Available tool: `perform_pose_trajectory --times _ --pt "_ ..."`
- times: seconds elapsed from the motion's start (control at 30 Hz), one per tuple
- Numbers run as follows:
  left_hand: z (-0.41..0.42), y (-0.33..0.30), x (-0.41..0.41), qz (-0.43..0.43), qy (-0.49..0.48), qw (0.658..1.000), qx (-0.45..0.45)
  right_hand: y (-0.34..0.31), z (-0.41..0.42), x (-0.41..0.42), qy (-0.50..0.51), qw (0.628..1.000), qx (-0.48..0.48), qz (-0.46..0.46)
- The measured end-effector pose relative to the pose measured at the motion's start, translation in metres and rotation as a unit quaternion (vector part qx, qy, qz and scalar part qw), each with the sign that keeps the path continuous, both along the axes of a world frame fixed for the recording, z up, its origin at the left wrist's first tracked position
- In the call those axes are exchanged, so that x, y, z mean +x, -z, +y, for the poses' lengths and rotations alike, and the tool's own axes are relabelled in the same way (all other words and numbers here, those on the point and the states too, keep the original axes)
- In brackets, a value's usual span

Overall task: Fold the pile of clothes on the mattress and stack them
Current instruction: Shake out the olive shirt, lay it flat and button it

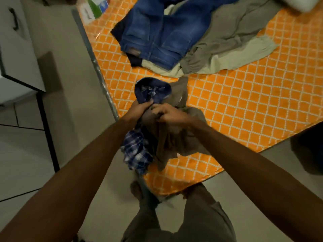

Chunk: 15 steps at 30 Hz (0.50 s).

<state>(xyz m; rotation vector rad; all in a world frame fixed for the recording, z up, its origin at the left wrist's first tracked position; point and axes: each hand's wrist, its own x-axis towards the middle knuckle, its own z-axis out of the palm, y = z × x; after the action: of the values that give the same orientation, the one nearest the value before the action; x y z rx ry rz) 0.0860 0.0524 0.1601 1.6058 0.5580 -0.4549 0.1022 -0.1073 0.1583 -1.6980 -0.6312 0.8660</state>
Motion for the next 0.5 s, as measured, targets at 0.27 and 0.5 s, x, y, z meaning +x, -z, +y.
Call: perform_pose_trajectory --times 0.27,0.5 --pt "0.174 -0.013 -0.068 0.027 -0.079 0.996 -0.037 -0.059 0.165 -0.096 0.077 0.981 0.053 -0.169" --pt "0.254 -0.09 -0.117 -0.07 -0.168 0.983 -0.033 -0.061 0.234 -0.114 0.432 0.866 0.124 0.22"
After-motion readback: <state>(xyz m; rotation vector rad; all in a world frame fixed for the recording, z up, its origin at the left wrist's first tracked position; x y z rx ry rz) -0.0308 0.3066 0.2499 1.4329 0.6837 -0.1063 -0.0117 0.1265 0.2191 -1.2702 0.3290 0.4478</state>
